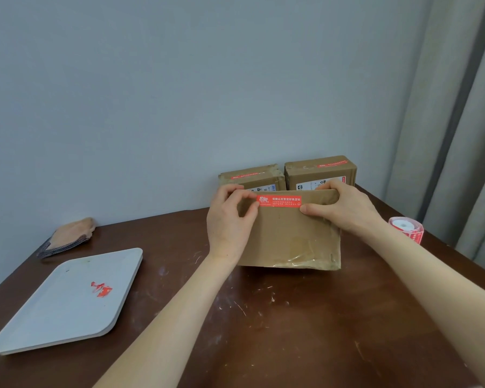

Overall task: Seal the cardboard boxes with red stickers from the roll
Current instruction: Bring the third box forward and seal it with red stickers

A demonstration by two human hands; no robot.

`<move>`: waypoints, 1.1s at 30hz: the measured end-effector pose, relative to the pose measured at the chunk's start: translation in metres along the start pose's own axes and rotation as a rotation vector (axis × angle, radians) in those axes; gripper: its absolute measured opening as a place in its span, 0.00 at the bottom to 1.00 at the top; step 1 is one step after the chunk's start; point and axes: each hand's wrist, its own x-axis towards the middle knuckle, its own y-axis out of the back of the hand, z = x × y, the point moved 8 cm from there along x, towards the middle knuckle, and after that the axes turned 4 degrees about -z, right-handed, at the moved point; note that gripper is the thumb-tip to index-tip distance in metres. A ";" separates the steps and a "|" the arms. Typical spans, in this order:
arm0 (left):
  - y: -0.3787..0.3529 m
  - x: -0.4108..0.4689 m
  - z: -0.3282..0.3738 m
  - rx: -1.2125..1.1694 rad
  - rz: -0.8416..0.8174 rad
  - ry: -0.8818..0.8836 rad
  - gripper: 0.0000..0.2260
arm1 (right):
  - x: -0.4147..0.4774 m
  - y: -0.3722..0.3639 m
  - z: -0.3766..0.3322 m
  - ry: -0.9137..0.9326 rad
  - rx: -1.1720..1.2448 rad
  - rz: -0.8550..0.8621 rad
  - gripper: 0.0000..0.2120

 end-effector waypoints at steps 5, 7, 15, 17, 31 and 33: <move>0.003 0.003 0.003 0.030 0.015 0.038 0.05 | 0.001 0.000 0.002 0.000 0.018 -0.005 0.25; 0.004 0.004 0.004 0.054 0.010 0.041 0.05 | 0.000 0.000 0.002 0.001 0.023 -0.009 0.25; 0.006 0.009 0.010 0.139 -0.070 0.055 0.05 | -0.003 0.001 0.000 0.006 0.046 -0.018 0.25; 0.007 0.011 0.011 0.164 -0.088 0.065 0.05 | -0.004 0.001 0.000 0.006 0.051 -0.019 0.25; 0.007 0.021 0.018 0.265 -0.182 0.073 0.05 | -0.005 0.001 -0.002 0.019 0.045 -0.025 0.24; 0.007 0.021 0.019 0.275 -0.182 0.072 0.05 | -0.005 0.001 -0.002 0.018 0.049 -0.026 0.24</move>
